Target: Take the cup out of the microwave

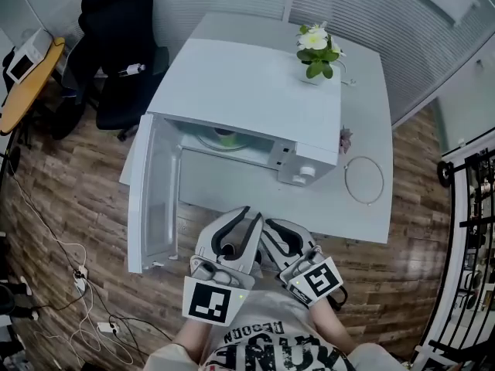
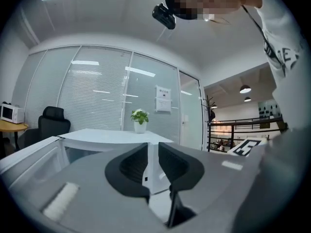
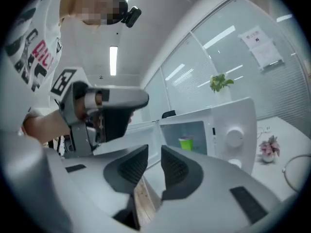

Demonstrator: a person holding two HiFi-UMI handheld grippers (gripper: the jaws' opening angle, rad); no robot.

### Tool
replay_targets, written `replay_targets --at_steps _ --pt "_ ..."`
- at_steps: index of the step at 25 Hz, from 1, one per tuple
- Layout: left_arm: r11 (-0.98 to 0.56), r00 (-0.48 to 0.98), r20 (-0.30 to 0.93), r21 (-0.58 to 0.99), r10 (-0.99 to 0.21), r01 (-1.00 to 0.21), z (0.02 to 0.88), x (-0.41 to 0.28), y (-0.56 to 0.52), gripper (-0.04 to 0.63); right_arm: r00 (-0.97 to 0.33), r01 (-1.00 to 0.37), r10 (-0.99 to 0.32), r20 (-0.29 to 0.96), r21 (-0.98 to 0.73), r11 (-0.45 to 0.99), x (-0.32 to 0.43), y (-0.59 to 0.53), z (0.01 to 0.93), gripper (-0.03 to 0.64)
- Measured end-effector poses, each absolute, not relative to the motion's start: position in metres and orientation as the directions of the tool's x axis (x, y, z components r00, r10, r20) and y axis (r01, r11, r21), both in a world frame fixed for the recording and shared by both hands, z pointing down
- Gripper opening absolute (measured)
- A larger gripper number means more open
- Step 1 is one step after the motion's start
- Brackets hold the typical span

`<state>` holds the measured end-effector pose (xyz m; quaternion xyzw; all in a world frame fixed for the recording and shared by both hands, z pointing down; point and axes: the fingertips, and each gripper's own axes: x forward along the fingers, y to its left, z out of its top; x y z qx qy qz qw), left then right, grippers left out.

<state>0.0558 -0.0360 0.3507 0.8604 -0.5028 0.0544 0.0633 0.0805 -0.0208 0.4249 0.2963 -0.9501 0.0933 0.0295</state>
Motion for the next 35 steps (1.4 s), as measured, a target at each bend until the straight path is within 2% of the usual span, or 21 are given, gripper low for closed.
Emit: replay_targets --at_steps 4,12,35 --pt "-0.448 0.450 0.152 0.045 -0.880 -0.893 0.372 0.038 -0.067 0.075 -0.790 -0.613 -0.609 0.073 -0.149 0.776 0.089 -0.031 0.408 0.086" --pt "-0.434 0.435 0.174 0.043 -0.884 -0.900 0.390 -0.001 -0.099 0.074 -0.716 -0.696 -0.692 0.090 -0.167 0.698 0.088 -0.059 0.410 0.075" --pt "-0.537 0.529 0.214 0.019 -0.821 -0.843 0.422 -0.054 -0.154 0.075 -0.571 -0.819 -0.808 0.145 -0.160 0.551 0.055 -0.105 0.425 0.069"
